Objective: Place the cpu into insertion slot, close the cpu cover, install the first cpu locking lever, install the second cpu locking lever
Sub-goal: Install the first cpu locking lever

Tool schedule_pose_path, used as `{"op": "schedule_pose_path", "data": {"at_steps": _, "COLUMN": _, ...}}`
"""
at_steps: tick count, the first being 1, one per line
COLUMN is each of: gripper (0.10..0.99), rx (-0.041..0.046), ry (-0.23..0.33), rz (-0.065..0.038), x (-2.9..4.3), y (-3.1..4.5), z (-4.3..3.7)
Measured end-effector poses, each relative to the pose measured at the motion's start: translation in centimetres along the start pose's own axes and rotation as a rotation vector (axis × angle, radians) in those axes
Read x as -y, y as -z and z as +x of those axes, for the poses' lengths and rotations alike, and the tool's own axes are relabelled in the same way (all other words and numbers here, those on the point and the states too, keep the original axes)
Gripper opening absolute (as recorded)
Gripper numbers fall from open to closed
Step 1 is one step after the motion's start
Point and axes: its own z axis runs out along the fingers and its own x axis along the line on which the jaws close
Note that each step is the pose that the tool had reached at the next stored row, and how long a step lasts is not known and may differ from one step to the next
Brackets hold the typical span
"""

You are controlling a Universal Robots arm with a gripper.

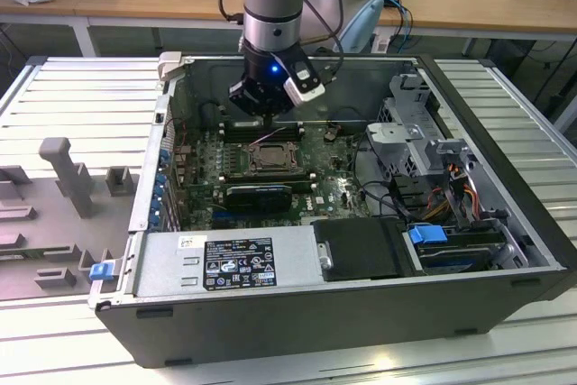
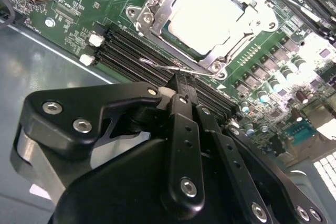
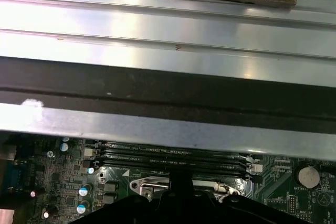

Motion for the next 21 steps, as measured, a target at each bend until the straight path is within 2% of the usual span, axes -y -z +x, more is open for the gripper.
{"op": "schedule_pose_path", "data": {"at_steps": 3, "gripper": 0.106, "rx": 0.0017, "ry": -0.011, "rz": -0.004, "x": 0.04, "y": -0.20, "z": -0.28}}
{"op": "schedule_pose_path", "data": {"at_steps": 9, "gripper": 0.106, "rx": 0.0020, "ry": -0.013, "rz": -0.005, "x": 0.09, "y": -0.42, "z": -0.69}}
{"op": "schedule_pose_path", "data": {"at_steps": 13, "gripper": 0.106, "rx": 0.0020, "ry": -0.013, "rz": -0.005, "x": 0.14, "y": -0.75, "z": -1.48}}
{"op": "schedule_pose_path", "data": {"at_steps": 21, "gripper": 0.106, "rx": 0.0021, "ry": -0.013, "rz": -0.006, "x": 0.15, "y": -1.43, "z": -1.87}}
